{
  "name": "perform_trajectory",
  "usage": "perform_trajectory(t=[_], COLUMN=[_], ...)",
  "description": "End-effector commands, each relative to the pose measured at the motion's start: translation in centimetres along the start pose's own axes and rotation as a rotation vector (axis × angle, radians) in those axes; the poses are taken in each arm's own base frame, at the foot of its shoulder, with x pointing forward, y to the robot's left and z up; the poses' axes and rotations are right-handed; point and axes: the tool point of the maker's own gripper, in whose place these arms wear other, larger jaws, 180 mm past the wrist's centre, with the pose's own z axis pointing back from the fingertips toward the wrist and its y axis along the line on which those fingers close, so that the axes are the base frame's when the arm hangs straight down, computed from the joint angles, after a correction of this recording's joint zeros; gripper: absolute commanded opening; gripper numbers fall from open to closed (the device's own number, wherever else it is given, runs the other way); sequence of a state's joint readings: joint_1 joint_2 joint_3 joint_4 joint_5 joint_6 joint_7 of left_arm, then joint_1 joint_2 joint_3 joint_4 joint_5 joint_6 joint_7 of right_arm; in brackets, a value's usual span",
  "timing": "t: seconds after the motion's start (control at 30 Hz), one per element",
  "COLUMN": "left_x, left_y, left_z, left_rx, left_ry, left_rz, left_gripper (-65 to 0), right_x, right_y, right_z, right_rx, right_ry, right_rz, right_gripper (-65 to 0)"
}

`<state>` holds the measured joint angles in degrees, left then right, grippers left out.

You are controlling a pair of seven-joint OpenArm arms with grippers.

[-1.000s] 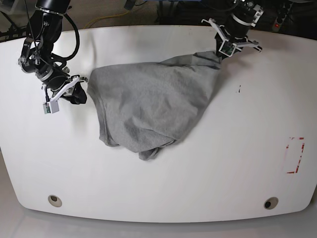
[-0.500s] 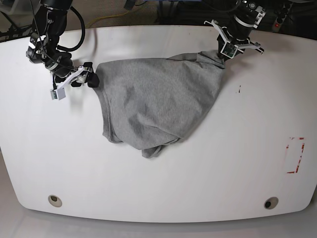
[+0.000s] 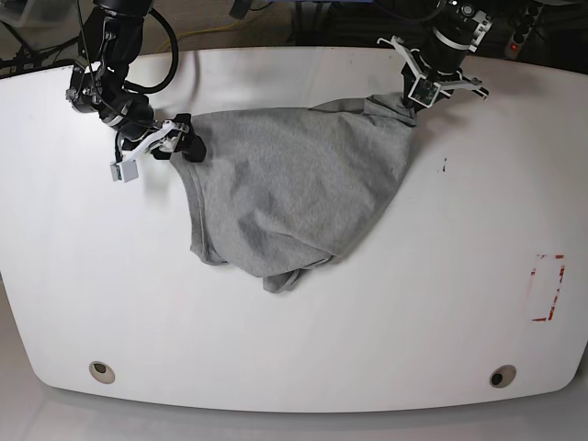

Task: Fold the T-shirt properly
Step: 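Lift the shirt with both grippers, pulling the edges apart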

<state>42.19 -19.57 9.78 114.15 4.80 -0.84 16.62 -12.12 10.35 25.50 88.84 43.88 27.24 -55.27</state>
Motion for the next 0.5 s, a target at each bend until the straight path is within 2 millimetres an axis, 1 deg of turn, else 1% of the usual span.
perform_trajectory(t=[0.0,0.03,0.1,0.13,0.23,0.27,0.33,0.47], left_x=[0.9,0.9,0.9,0.9,0.9,0.9,0.9,1.0], left_y=[0.1,0.1,0.1,0.1,0.1,0.1,0.0,0.0], left_z=[0.2,0.2,0.2,0.2,0.2,0.2,0.2,0.2], left_rx=[0.007,0.007,0.007,0.007,0.005,0.005,0.004,0.003], left_ry=[-0.035,-0.035,-0.035,-0.035,-0.035,-0.035,-0.036,-0.037], left_rz=[-0.003,-0.003,-0.003,-0.003,-0.003,-0.003,-0.001,-0.002], left_gripper=[-65.0,-65.0,-65.0,-65.0,-65.0,-65.0,-65.0,-65.0], right_x=[-0.2,-0.2,-0.4,-0.6,-0.5,-0.5,-0.5,-0.4], right_y=[-0.5,-0.6,-0.3,0.2,1.1,1.2,1.2,0.4], right_z=[0.0,0.0,-0.2,-0.5,-1.1,-1.2,-1.2,-0.5], right_rx=[-0.016,-0.017,-0.010,0.002,0.024,0.025,0.024,0.002], right_ry=[0.021,0.022,0.029,0.042,0.066,0.076,0.076,0.065], right_rz=[0.000,0.001,0.006,0.024,0.063,0.071,0.076,0.063], right_gripper=[-25.0,-31.2,-41.1,-48.7,-62.6,-65.0,-65.0,-65.0])
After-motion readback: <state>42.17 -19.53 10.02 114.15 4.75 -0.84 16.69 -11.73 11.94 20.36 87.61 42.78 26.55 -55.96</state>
